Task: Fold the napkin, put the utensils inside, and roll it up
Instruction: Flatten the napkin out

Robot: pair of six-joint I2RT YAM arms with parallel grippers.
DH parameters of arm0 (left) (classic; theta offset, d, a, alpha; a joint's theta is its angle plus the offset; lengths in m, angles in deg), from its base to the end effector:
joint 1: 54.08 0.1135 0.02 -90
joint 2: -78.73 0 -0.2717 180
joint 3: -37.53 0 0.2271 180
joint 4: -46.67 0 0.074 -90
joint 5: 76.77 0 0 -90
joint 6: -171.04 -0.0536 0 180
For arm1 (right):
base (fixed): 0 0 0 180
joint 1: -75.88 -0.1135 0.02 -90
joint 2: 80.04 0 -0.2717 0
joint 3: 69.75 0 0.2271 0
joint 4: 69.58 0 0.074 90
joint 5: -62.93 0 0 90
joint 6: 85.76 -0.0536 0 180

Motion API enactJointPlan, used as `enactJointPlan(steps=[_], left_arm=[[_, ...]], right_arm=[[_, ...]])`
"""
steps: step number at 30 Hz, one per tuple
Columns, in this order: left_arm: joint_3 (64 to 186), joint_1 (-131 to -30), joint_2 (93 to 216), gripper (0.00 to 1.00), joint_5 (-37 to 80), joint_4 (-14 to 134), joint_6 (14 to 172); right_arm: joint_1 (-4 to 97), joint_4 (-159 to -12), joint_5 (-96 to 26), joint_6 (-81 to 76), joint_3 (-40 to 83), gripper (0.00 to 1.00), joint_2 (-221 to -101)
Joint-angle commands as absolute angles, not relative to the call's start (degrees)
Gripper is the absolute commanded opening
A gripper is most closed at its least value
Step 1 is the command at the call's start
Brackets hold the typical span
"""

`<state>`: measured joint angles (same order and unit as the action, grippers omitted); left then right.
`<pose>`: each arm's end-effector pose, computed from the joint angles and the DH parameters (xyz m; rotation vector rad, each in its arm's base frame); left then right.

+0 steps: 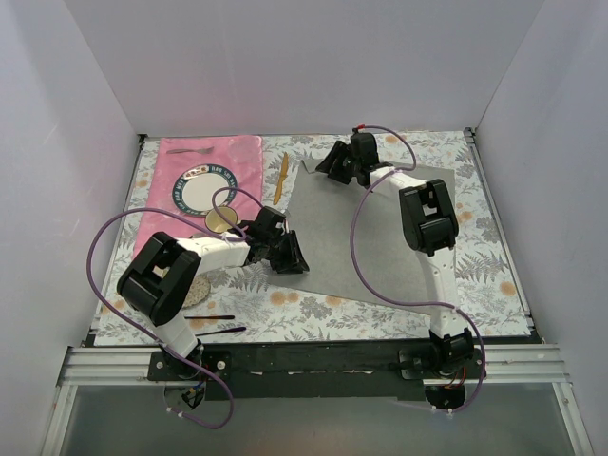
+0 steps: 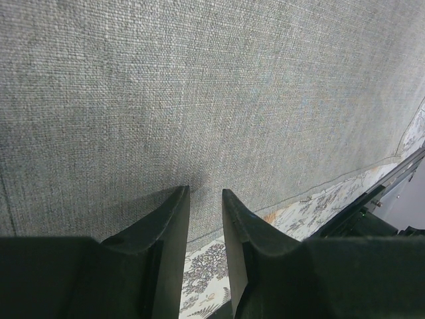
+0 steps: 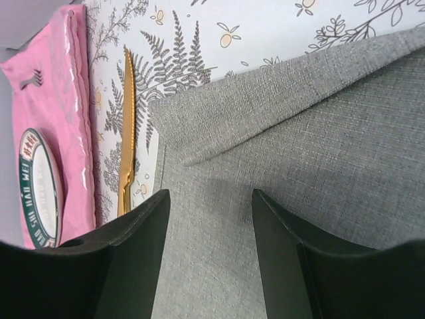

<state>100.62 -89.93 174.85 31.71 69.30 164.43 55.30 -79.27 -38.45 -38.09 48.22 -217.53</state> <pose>0.2411 -0.1952 0.1568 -1.0479 2.7452 -1.0237 0.5063 0.2014 0.1595 0.2871 2.1716 0.8552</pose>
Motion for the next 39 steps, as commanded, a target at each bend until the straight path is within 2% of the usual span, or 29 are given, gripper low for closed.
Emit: enactJointPlan(steps=[1,7,22,27,30,34,39], left_arm=[[102.9,-90.1,173.8,0.26,31.9,69.6,163.9],[103.1,-90.1,173.2,0.26,31.5,70.1,163.0],[101.7,-90.1,175.6,0.25,31.5,68.9,161.8],[101.0,-90.1,176.4,0.25,33.3,68.1,162.2],[100.1,-90.2,177.5,0.25,35.3,66.6,163.1],[98.0,-91.4,177.4,0.25,37.1,64.7,164.5],[96.4,-94.1,171.2,0.25,37.3,66.2,164.9]], right_arm=[[55.8,-73.7,-39.2,-45.2,51.2,0.61,-220.9],[55.8,-70.8,-39.1,-51.2,50.9,0.59,-223.8],[57.8,-53.0,-44.1,-62.7,49.6,0.59,-228.1],[58.4,-58.1,-43.2,-60.1,49.3,0.6,-226.8],[58.9,-62.2,-43.6,-56.0,44.9,0.6,-222.8],[59.6,-67.3,-41.2,-49.2,31.8,0.6,-214.7],[60.7,-69.9,-42.3,-40.9,22.7,0.6,-206.0]])
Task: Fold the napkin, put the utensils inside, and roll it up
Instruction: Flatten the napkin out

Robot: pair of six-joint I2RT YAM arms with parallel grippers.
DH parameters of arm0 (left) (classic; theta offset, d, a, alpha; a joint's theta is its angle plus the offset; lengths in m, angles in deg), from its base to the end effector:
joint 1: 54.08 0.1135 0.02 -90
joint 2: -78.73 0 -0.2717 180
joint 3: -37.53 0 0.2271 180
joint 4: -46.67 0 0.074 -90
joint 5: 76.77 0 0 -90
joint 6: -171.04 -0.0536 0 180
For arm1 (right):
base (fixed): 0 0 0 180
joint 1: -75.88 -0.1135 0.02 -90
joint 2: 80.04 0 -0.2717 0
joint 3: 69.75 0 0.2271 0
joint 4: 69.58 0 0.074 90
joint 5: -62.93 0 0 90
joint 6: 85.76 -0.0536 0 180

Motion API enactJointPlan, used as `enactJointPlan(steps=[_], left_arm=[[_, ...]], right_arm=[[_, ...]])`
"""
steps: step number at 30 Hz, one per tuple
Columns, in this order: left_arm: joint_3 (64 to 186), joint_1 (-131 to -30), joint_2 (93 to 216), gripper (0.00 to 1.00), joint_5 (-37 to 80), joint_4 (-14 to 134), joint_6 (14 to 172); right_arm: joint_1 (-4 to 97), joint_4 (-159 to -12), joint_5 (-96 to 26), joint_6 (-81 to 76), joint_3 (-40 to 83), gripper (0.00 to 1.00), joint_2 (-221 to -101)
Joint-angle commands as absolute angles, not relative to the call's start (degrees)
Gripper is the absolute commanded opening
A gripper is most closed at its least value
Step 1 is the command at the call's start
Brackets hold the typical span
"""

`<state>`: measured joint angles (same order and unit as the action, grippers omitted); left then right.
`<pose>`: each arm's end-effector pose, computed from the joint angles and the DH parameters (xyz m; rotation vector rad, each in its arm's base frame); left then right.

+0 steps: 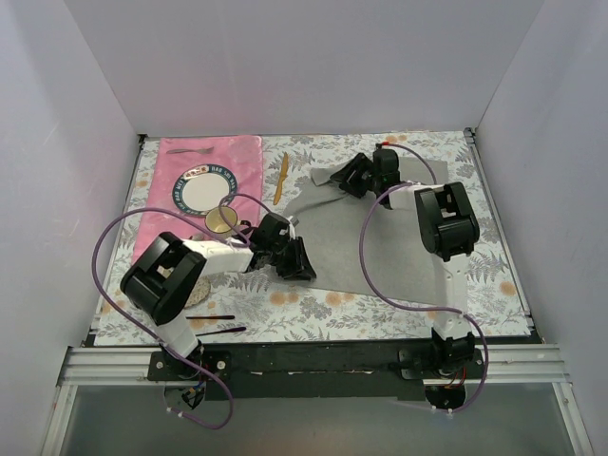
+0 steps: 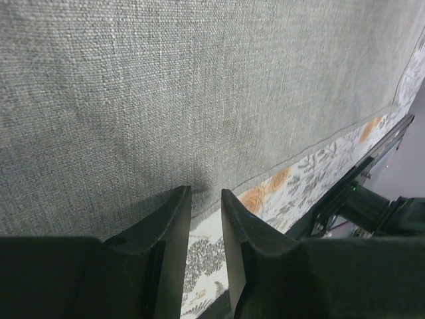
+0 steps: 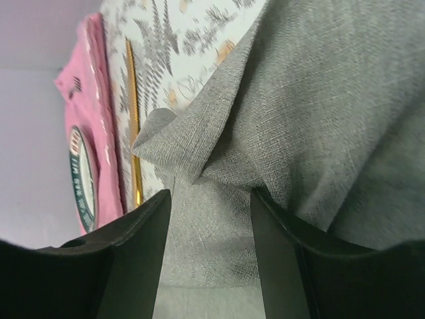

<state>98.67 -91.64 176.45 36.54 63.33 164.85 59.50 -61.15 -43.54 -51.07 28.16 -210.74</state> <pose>0.2349 -0.2074 0.1487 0.9530 -2.7361 1.1294 0.4777 0.1562 0.1448 0.5247 2.0839 1.0591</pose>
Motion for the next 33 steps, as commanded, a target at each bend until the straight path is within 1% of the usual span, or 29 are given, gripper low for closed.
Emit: enactJointPlan(steps=[1,3,4,6,8,11,15,19,23,27,33], left_arm=[[96.4,-94.2,169.8,0.26,37.2,67.1,164.7],[97.3,-94.2,167.2,0.3,34.9,70.2,163.2],[98.3,-94.2,165.3,0.34,34.1,71.6,162.6],[101.1,-94.2,163.8,0.37,32.6,74.7,161.7],[102.8,-94.1,161.8,0.42,31.3,75.3,162.2],[103.7,-94.1,160.8,0.45,29.1,75.1,165.5],[107.4,-93.8,164.5,0.45,31.2,76.0,168.8],[108.8,-93.7,165.6,0.46,31.5,75.3,172.6],[111.1,-93.6,167.6,0.5,30.5,78.1,171.2],[113.8,-93.5,172.1,0.5,29.4,81.4,168.9],[113.3,-93.5,175.1,0.49,29.0,80.9,167.3]], right_arm=[[60.7,-71.4,-42.1,-39.0,22.3,0.61,-205.3],[60.7,-72.0,-42.4,-34.6,23.0,0.61,-203.9],[60.8,-72.4,-43.5,-33.2,23.9,0.61,-204.1],[60.9,-75.0,-45.0,-30.3,28.0,0.63,-204.9],[60.9,-74.7,-47.0,-29.3,29.8,0.64,-205.2],[60.9,-74.5,-48.4,-28.6,31.8,0.67,-205.2],[60.9,-71.7,-52.2,-31.3,32.2,0.72,-203.9],[60.9,-68.5,-57.2,-41.3,32.2,0.72,-204.8],[60.5,-65.2,-57.7,-45.9,31.0,0.71,-205.4],[60.5,-66.6,-56.9,-46.2,33.4,0.71,-207.1],[60.9,-69.9,-54.4,-43.8,35.4,0.7,-208.0]])
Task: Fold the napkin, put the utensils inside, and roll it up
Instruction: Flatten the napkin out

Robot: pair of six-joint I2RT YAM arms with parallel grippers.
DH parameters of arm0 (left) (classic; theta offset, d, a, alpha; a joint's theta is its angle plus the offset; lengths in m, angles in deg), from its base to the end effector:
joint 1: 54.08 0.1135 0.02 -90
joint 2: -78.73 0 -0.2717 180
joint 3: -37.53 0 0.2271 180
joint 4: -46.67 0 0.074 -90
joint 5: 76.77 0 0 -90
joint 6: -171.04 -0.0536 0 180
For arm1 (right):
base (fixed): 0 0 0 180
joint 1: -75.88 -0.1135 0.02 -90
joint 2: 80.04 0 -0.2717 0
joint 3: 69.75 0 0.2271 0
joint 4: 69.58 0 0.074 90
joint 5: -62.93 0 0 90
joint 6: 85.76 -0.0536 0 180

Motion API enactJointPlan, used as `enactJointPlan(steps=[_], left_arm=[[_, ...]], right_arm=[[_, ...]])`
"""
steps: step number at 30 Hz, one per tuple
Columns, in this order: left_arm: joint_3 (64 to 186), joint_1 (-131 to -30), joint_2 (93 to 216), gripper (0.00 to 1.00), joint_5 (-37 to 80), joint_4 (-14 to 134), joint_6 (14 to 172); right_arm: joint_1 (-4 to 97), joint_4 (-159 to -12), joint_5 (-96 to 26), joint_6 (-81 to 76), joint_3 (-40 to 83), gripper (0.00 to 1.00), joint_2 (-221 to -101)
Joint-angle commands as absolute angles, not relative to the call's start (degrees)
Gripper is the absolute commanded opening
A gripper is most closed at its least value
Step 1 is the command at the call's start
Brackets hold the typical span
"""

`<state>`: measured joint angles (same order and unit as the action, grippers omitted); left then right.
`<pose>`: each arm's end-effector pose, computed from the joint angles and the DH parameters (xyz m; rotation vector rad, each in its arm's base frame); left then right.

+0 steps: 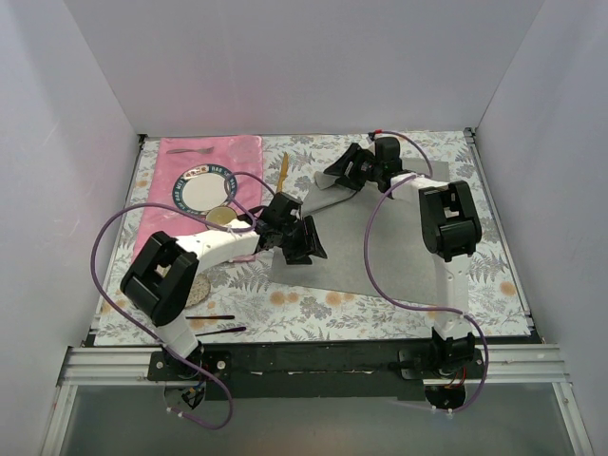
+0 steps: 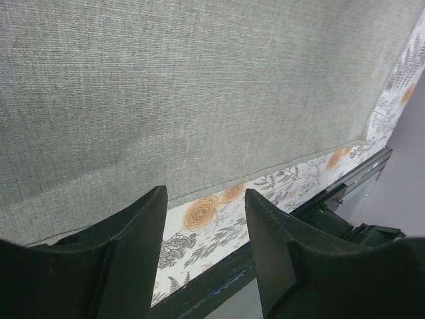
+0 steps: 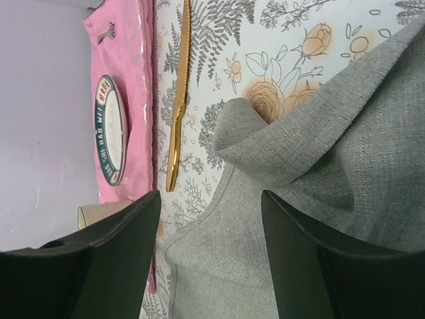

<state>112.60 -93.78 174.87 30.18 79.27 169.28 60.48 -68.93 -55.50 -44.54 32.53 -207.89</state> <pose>0.2479 -0.2261 0.2011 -1.0755 2.7343 -1.0571 0.4766 0.1578 0.1790 0.2827 2.1447 1.1822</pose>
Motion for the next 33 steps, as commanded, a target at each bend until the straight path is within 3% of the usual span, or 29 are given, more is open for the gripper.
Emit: enactJointPlan(steps=[1,9,19,33], left_arm=[[113.1,-93.5,175.4,0.49,28.8,80.6,167.1],[110.7,-93.5,177.3,0.49,29.0,80.9,165.8],[109.1,-93.5,177.3,0.48,30.3,80.2,165.5],[107.3,-93.5,177.5,0.48,30.9,78.8,166.4]], right_arm=[[60.9,-70.3,-54.0,-43.5,35.5,0.7,-207.9],[62.0,-70.9,-52.7,-40.9,32.2,0.71,-206.0],[62.7,-71.8,-55.3,-41.0,37.8,0.71,-211.8],[62.0,-58.7,-59.0,-53.3,40.8,0.69,-216.9]])
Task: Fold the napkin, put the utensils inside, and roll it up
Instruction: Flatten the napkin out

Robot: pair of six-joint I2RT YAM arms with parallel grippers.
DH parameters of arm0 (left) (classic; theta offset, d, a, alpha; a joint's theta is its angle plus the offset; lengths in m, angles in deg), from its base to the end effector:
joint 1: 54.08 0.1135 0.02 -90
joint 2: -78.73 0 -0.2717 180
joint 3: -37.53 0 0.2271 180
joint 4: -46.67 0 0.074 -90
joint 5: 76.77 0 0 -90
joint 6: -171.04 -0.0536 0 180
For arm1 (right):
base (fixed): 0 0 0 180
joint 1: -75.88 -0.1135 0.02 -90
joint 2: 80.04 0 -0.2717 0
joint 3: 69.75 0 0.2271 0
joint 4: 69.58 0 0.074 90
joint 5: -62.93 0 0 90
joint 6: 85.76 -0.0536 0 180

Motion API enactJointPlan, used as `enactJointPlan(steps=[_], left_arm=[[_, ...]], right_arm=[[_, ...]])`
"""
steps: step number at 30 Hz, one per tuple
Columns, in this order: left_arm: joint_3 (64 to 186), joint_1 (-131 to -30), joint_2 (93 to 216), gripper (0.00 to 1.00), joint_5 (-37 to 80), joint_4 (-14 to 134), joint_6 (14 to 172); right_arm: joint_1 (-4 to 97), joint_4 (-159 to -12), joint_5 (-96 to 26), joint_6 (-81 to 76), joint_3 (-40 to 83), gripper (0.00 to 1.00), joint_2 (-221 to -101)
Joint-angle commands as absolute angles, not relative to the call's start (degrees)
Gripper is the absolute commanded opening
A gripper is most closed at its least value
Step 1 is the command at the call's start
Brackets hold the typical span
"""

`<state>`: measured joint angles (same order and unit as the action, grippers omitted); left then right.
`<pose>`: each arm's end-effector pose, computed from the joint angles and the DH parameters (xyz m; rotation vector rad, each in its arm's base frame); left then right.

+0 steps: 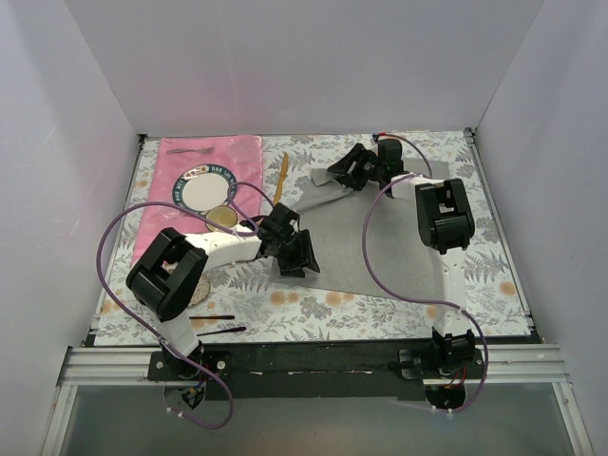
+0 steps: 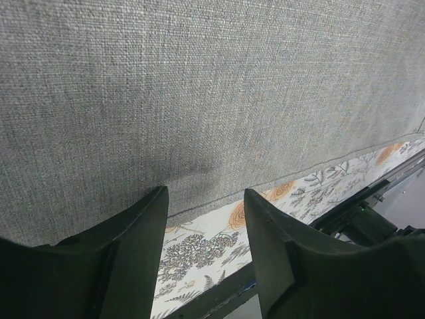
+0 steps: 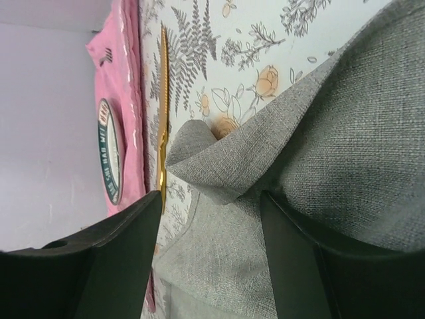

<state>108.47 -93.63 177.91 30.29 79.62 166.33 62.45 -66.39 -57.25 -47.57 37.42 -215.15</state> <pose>0.2396 -0.2183 0.1645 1.0537 -2.7938 0.8865 0.5019 0.1475 0.1485 0.3541 2.1395 1.2228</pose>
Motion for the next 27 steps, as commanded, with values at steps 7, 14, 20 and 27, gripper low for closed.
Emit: enactJointPlan(steps=[7,14,20,27], left_arm=[[108.3,-93.5,175.5,0.48,30.5,79.7,167.6],[115.7,-92.6,171.0,0.54,28.2,85.5,168.5],[119.5,-90.3,169.3,0.58,27.6,87.7,169.1],[121.8,-87.9,169.7,0.6,28.1,88.8,168.3]], right_arm=[[59.9,-46.2,-55.8,-68.5,65.8,0.66,-231.1],[59.7,-40.6,-47.8,-72.5,69.6,0.7,-229.2],[61.4,-54.1,-58.5,-60.7,58.1,0.68,-215.9],[64.9,-110.9,-48.8,-26.9,56.5,0.7,-197.0]])
